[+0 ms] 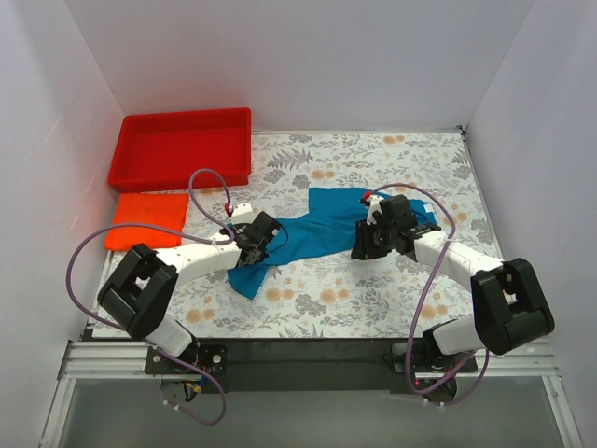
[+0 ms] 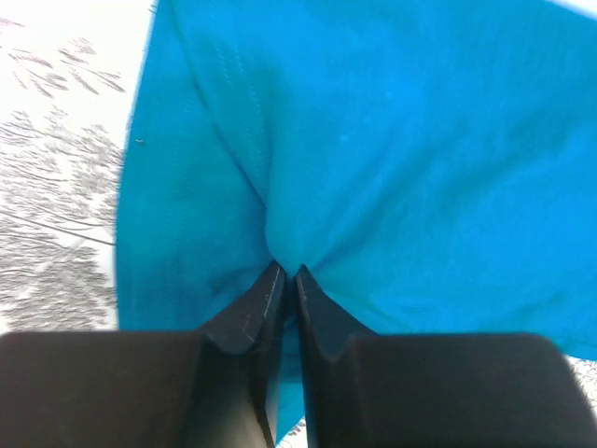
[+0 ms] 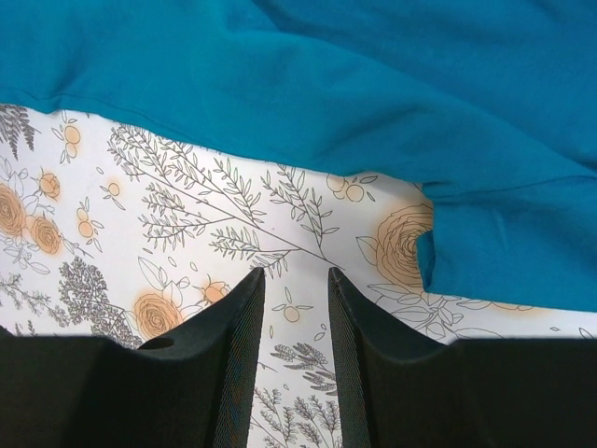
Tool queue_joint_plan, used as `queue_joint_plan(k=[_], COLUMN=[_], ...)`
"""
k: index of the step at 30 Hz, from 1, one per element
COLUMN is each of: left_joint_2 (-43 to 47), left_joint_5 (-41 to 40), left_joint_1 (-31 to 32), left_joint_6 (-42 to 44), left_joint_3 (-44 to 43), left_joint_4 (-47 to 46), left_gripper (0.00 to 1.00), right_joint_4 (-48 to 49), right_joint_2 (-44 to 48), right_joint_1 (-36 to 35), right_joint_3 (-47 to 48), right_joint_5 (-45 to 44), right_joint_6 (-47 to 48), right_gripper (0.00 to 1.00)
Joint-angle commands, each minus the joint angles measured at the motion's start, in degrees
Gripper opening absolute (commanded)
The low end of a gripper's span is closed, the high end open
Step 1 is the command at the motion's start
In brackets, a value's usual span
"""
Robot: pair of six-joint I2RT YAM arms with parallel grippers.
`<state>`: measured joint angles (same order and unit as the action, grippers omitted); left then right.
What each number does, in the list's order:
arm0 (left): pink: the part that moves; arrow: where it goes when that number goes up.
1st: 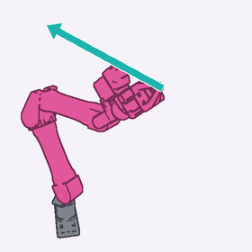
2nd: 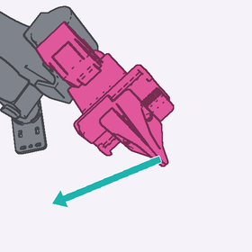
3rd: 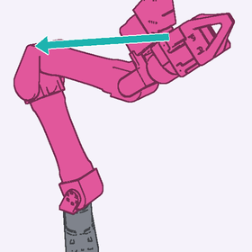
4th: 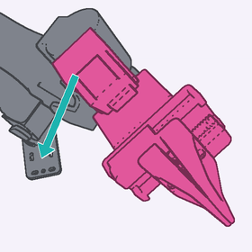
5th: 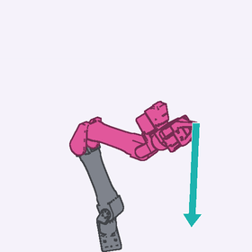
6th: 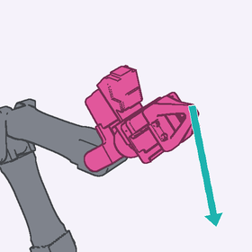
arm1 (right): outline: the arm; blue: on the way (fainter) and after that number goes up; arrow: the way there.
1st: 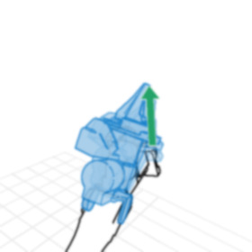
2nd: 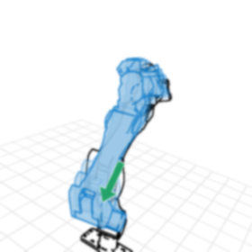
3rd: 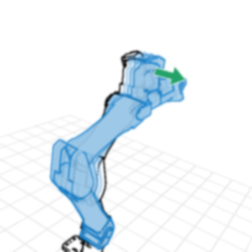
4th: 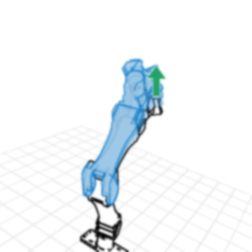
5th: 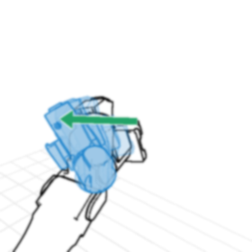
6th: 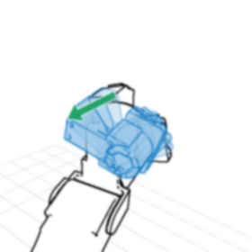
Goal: Fold and stack the t-shirts
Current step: Flatten the tshirt out
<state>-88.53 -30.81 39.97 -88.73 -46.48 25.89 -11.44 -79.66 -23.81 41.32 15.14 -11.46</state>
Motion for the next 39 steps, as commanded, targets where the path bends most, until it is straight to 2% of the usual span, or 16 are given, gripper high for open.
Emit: queue_joint_plan(k=[1,5,6,9,11,12,14,17,20,21,22,23,24,27,33,39], left_joint_2=[1.87,2.31,1.96,-0.14,-1.90,-2.78,-4.63,-4.72,-0.18,1.50,3.35,7.45,9.32,15.39,20.41,21.12], left_joint_5=[-8.64,-26.70,-29.02,-34.83,-35.90,-36.60,-36.61,-34.15,-28.71,-26.00,-20.40,-17.13,-14.66,-8.32,5.64,11.90], left_joint_1=[-0.15,2.13,2.57,3.28,3.28,3.28,3.28,3.28,2.58,2.05,0.31,-0.93,-1.90,-6.82,-16.23,-22.56], left_joint_6=[0.66,-4.06,-5.48,-10.14,-12.68,-17.83,-18.14,-15.88,-5.34,-2.79,2.11,3.20,4.08,3.83,0.14,-2.76], left_joint_3=[-6.84,-15.89,-17.49,-22.07,-23.21,-23.13,-22.26,-20.15,-15.85,-12.70,-11.02,-9.35,-5.68,-0.91,7.80,10.88], left_joint_4=[7.57,25.84,33.36,44.90,49.06,53.61,53.92,50.51,38.22,30.53,26.79,20.49,18.17,12.70,5.94,2.68], left_gripper=[0.05,0.01,0.00,0.01,0.10,0.29,0.43,0.50,0.52,0.52,0.52,0.52,0.52,0.53,0.53,0.46], right_joint_4=[1.77,1.77,1.77,1.77,1.77,1.77,1.69,1.60,1.42,1.42,1.42,1.42,1.42,1.34,1.33,1.33], right_joint_2=[0.38,0.47,0.47,0.12,0.03,0.20,0.55,1.26,1.44,1.09,0.91,0.30,-0.06,-0.85,-1.73,-0.50], right_joint_1=[-0.44,-0.44,-0.44,-0.44,-0.44,-0.44,-0.44,-0.44,-0.44,-0.44,-0.44,-0.44,-0.44,-0.44,-0.44,-0.44], right_joint_3=[-0.45,-0.28,-0.10,-0.01,-0.10,-0.10,-0.45,-0.71,-0.37,-0.19,0.07,0.60,0.95,1.92,2.27,1.04], right_joint_5=[0.24,0.51,0.51,0.68,0.86,0.86,0.77,0.25,0.07,0.24,0.24,0.16,-0.10,-1.16,-0.72,-0.46], right_joint_6=[1.18,1.09,1.09,1.00,1.00,1.00,1.00,1.18,1.18,1.27,1.27,1.44,1.62,2.06,1.97,2.15], right_gripper=[0.40,0.40,0.40,0.40,0.40,0.40,0.40,0.40,0.40,0.40,0.40,0.40,0.40,0.40,0.39,0.40])
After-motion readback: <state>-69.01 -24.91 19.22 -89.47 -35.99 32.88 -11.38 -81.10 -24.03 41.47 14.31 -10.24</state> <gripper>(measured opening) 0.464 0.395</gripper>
